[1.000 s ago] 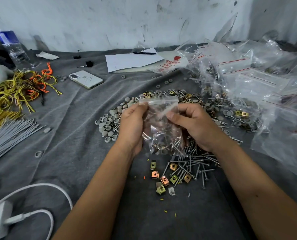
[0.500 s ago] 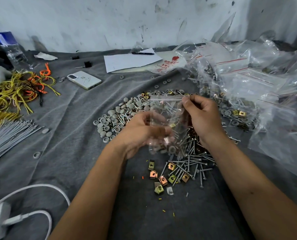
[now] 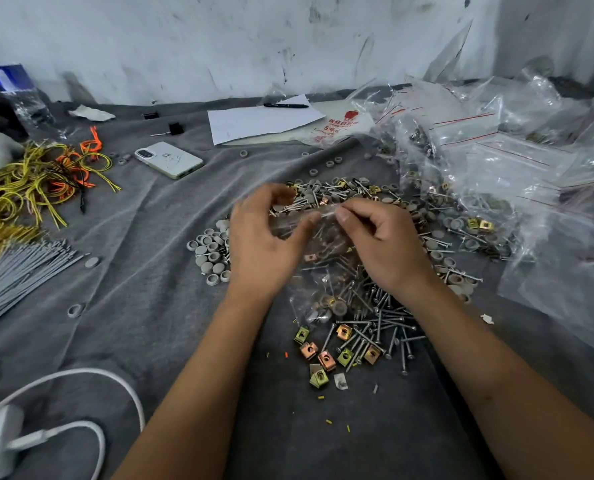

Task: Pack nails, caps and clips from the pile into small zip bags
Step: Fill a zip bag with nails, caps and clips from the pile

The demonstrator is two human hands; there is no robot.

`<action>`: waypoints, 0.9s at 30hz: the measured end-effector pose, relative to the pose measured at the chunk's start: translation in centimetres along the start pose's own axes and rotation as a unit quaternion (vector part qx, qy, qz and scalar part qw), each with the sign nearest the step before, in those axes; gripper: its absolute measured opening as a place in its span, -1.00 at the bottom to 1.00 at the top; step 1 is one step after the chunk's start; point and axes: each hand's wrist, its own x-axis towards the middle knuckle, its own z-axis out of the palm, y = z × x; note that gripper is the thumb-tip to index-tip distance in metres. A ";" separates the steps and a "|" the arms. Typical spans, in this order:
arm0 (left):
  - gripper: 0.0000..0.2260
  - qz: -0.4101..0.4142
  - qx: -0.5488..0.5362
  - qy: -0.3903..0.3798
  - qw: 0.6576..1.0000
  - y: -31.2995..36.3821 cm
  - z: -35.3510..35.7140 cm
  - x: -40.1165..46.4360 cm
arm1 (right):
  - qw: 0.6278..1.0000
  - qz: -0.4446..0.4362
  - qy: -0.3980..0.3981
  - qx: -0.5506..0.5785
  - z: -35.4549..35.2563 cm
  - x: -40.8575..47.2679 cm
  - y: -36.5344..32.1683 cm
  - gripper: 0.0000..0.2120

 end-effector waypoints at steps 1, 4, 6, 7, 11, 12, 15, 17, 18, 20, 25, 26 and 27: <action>-0.69 0.068 0.071 0.017 0.995 0.0 -0.1 0.1 | 0.998 -0.046 0.004 -0.043 0.1 -0.1 -0.2 -0.84; -0.80 0.152 0.119 0.008 0.981 -0.2 0.1 0.5 | 0.990 -0.110 0.023 -0.086 0.1 0.0 -0.5 -0.86; -0.87 0.165 0.107 -0.004 0.980 -0.3 0.4 0.3 | 0.991 -0.107 0.027 -0.082 -0.1 0.0 -0.6 -0.84; -0.89 0.165 0.103 -0.004 0.981 -0.4 0.4 0.3 | 0.992 -0.101 0.030 -0.074 -0.2 0.0 -0.5 -0.84; -0.93 0.177 0.091 0.011 0.980 -0.4 0.6 0.3 | 0.991 -0.105 0.044 -0.064 -0.6 0.1 -0.3 -0.85; -0.93 0.185 0.089 0.011 0.979 -0.4 0.7 0.3 | 0.991 -0.110 0.042 -0.069 -0.6 0.2 -0.3 -0.85; -0.94 0.198 0.082 0.006 0.977 -0.3 0.8 0.2 | 0.991 -0.110 0.034 -0.072 -0.5 0.1 -0.2 -0.87; -0.94 0.191 0.083 0.006 0.978 -0.2 0.8 0.2 | 0.991 -0.108 0.035 -0.067 -0.6 0.1 -0.3 -0.85; -0.93 0.189 0.085 0.005 0.978 -0.2 0.8 0.2 | 0.991 -0.111 0.037 -0.067 -0.7 0.1 -0.3 -0.85; -0.93 0.190 0.093 0.000 0.977 -0.2 0.7 0.2 | 0.989 -0.125 0.038 -0.075 -0.9 0.2 -0.4 -0.87; -0.93 0.194 0.095 0.000 0.976 -0.1 0.7 0.1 | 0.988 -0.127 0.030 -0.082 -0.9 0.2 -0.3 -0.90; -0.93 0.194 0.090 -0.001 0.977 -0.1 0.7 0.1 | 0.989 -0.123 0.027 -0.080 -0.9 0.2 -0.3 -0.91; -0.94 0.194 0.085 -0.003 0.977 -0.1 0.8 0.0 | 0.990 -0.117 0.024 -0.077 -0.9 0.2 -0.3 -0.91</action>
